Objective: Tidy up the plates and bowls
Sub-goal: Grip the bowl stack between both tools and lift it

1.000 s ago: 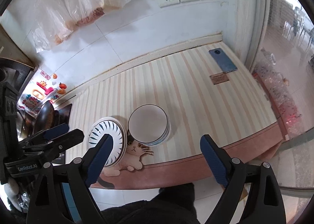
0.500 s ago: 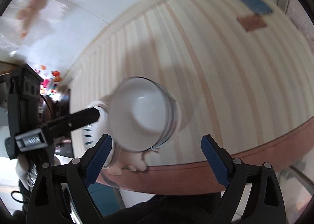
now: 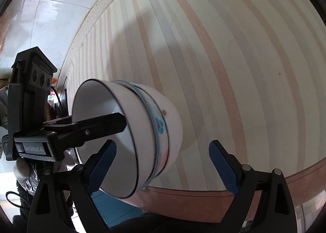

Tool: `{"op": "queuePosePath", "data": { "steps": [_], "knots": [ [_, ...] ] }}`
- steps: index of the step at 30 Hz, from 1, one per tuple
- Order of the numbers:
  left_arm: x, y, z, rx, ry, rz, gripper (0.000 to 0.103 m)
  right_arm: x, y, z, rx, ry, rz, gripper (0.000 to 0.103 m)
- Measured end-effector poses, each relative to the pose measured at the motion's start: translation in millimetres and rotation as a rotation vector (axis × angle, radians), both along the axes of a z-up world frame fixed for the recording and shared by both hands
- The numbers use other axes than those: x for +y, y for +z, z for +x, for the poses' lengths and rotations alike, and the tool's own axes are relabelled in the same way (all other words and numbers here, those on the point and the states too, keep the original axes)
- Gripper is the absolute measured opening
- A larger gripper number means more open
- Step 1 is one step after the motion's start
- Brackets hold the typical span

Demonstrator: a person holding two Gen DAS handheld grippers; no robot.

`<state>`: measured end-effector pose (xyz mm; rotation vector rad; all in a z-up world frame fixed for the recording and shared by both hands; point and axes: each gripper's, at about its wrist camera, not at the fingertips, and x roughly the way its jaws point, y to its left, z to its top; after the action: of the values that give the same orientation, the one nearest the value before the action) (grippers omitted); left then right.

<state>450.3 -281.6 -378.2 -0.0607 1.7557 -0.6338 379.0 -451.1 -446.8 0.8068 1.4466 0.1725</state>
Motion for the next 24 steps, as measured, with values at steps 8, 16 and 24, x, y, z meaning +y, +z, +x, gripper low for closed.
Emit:
{"op": "queuePosePath", "data": {
  "steps": [8, 16, 24],
  "knots": [
    [-1, -6, 4, 0.026, 0.010, -0.031, 0.072, 4, -13, 18, 0.013, -0.008, 0.029, 0.093],
    [-1, -3, 2, 0.018, 0.015, -0.055, 0.064, 13, -21, 26, 0.029, 0.002, 0.061, 0.074],
    [8, -2, 1, 0.005, 0.055, -0.072, 0.064, 11, -29, 25, 0.024, -0.081, 0.148, 0.067]
  ]
}}
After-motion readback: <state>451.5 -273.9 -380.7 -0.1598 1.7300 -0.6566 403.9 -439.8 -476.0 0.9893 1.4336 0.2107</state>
